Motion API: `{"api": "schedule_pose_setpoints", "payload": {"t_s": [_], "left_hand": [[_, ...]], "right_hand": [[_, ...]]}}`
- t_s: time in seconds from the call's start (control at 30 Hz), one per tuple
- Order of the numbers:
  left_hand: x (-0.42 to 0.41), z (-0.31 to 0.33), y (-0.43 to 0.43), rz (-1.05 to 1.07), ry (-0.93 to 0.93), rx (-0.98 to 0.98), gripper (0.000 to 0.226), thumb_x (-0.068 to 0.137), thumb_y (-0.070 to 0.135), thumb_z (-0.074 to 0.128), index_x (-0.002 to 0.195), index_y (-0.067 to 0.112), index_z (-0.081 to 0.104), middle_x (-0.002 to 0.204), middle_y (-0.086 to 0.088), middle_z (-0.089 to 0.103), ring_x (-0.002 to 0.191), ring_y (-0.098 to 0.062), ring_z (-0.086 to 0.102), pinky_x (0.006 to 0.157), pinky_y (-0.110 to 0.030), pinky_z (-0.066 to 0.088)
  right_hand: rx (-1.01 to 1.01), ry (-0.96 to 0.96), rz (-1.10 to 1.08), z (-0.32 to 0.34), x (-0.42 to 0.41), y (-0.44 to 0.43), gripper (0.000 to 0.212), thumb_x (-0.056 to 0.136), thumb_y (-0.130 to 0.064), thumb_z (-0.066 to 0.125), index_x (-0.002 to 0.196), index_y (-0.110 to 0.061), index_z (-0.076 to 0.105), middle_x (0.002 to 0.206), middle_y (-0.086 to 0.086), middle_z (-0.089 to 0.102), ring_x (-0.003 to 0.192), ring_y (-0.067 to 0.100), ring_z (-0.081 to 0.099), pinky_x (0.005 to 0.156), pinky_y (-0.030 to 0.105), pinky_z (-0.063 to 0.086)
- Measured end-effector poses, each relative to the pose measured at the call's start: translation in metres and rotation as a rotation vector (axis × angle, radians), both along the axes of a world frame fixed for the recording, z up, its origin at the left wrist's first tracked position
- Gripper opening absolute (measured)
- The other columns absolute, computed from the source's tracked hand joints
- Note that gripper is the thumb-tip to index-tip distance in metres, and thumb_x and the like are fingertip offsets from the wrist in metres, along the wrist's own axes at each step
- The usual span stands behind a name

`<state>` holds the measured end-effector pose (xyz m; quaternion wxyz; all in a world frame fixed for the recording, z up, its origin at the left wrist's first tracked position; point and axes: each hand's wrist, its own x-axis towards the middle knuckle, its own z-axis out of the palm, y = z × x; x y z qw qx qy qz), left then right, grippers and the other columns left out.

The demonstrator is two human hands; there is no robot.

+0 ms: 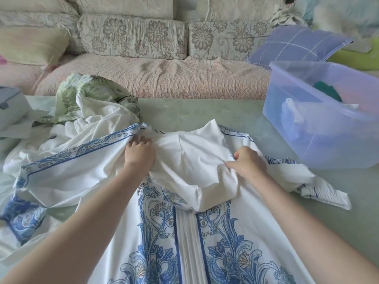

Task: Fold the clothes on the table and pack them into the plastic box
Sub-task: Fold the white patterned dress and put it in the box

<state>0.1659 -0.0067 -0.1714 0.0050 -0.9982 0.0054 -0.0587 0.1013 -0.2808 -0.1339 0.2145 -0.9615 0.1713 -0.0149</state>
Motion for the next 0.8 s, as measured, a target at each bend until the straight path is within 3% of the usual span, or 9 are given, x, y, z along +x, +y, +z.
{"api": "schedule_pose_setpoints", "payload": {"t_s": [0.07, 0.17, 0.3, 0.43, 0.5, 0.67, 0.8], "left_hand": [[-0.002, 0.009, -0.010, -0.007, -0.089, -0.060, 0.038, 0.096, 0.015, 0.037, 0.132, 0.007, 0.046, 0.138, -0.014, 0.046, 0.137, -0.029, 0.028, 0.112, -0.038, 0.020], [0.000, 0.022, -0.025, -0.161, -0.153, -0.205, 0.048, 0.102, 0.031, 0.031, 0.147, 0.012, 0.030, 0.153, -0.013, 0.028, 0.145, -0.026, 0.014, 0.117, -0.037, 0.013], [0.009, 0.024, -0.046, -0.268, 0.196, -0.316, 0.056, 0.101, 0.047, 0.024, 0.152, 0.026, 0.014, 0.160, -0.004, 0.007, 0.147, -0.021, -0.002, 0.117, -0.041, 0.003], [0.016, 0.004, -0.040, -0.260, 0.323, -0.136, 0.054, 0.099, 0.052, 0.018, 0.150, 0.041, 0.004, 0.159, 0.006, -0.008, 0.146, -0.021, -0.008, 0.109, -0.063, 0.000], [0.016, 0.000, -0.036, -0.222, 0.284, -0.173, 0.057, 0.097, 0.058, 0.017, 0.148, 0.044, -0.003, 0.159, 0.007, -0.007, 0.146, -0.020, -0.009, 0.109, -0.063, -0.003], [0.015, 0.009, -0.039, -0.223, 0.313, -0.181, 0.061, 0.094, 0.062, 0.021, 0.148, 0.045, -0.002, 0.159, 0.003, -0.014, 0.146, -0.019, -0.014, 0.109, -0.064, -0.004], [-0.013, 0.015, -0.044, -0.330, 0.163, -0.171, 0.063, 0.097, 0.055, 0.026, 0.151, 0.036, 0.000, 0.159, 0.000, -0.013, 0.144, -0.015, -0.019, 0.113, -0.059, -0.005]], "right_hand": [[-0.003, -0.105, 0.035, 0.005, 0.006, 0.003, 0.025, 0.083, -0.031, 0.065, 0.103, -0.016, 0.060, 0.105, 0.002, 0.061, 0.107, 0.028, 0.056, 0.073, 0.030, 0.038], [-0.085, -0.291, 0.223, 0.005, 0.026, 0.009, 0.035, 0.091, -0.026, 0.056, 0.124, -0.013, 0.057, 0.128, 0.004, 0.058, 0.119, 0.030, 0.044, 0.093, 0.032, 0.032], [-0.118, -0.136, 0.552, -0.005, 0.058, 0.028, 0.049, 0.102, -0.030, 0.037, 0.148, -0.015, 0.030, 0.158, 0.003, 0.019, 0.146, 0.027, 0.009, 0.113, 0.034, 0.012], [-0.175, 0.055, 0.648, -0.013, 0.084, 0.046, 0.052, 0.103, -0.042, 0.022, 0.152, -0.025, 0.015, 0.160, -0.005, 0.004, 0.147, 0.017, -0.004, 0.117, 0.036, 0.001], [-0.226, 0.147, 0.612, -0.026, 0.089, 0.047, 0.055, 0.102, -0.049, 0.018, 0.152, -0.030, 0.007, 0.160, -0.008, -0.004, 0.147, 0.015, -0.007, 0.118, 0.036, -0.001], [-0.190, 0.160, 0.529, -0.038, 0.085, 0.047, 0.060, 0.099, -0.056, 0.018, 0.152, -0.034, -0.001, 0.159, -0.006, -0.016, 0.146, 0.017, -0.014, 0.117, 0.036, -0.007], [-0.165, 0.062, 0.543, -0.029, 0.061, 0.049, 0.060, 0.100, -0.051, 0.020, 0.152, -0.031, -0.003, 0.158, -0.004, -0.019, 0.145, 0.018, -0.018, 0.117, 0.039, -0.010]]}}
